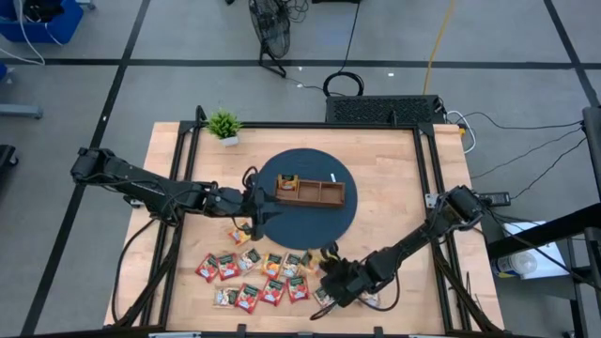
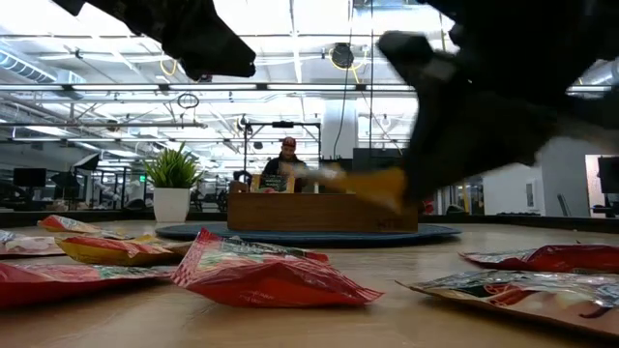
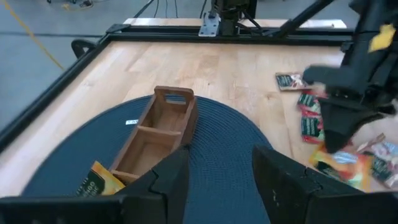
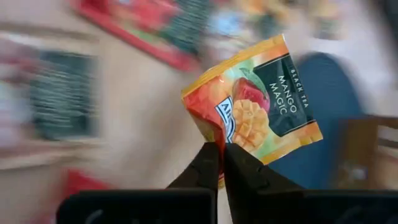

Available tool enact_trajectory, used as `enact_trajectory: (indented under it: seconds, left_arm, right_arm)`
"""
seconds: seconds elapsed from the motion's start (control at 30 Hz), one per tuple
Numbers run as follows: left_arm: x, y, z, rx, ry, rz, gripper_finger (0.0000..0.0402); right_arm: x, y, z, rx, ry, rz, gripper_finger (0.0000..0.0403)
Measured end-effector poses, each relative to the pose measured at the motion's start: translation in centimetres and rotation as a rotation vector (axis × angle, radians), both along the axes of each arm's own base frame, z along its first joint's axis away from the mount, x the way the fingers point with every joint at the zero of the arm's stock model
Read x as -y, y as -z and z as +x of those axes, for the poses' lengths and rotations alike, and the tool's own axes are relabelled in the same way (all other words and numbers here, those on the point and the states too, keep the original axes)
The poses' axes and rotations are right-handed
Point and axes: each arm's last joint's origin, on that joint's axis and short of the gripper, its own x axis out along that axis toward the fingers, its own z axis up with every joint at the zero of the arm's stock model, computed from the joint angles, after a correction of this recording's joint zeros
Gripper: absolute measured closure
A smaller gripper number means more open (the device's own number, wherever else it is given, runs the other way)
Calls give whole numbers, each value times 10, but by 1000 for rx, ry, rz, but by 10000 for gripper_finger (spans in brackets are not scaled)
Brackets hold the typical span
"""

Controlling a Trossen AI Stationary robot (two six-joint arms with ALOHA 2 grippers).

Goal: Pick & Place Tea
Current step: Put the yellow tea bag into the left section of the wooden organizer

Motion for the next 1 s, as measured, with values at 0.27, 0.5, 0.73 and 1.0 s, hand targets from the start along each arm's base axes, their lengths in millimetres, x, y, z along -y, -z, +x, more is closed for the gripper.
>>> enact_trajectory:
  seconds: [0.27,0.5,0.73,1.0]
  left_arm:
    - [-3,-4,2,92,-146,-329,224]
    - [-1,-10,5,169,-171,-453,224]
    - [3,-1,17,182,-153,-452,224]
    - [-1,4,22,181,-148,-397,224]
  right_arm:
    - [22,-15,15,201,200,-477,402]
    - [42,-27,35,256,291,-568,402]
    - [56,-40,52,290,304,-596,402]
    - [62,-46,58,314,298,-592,403]
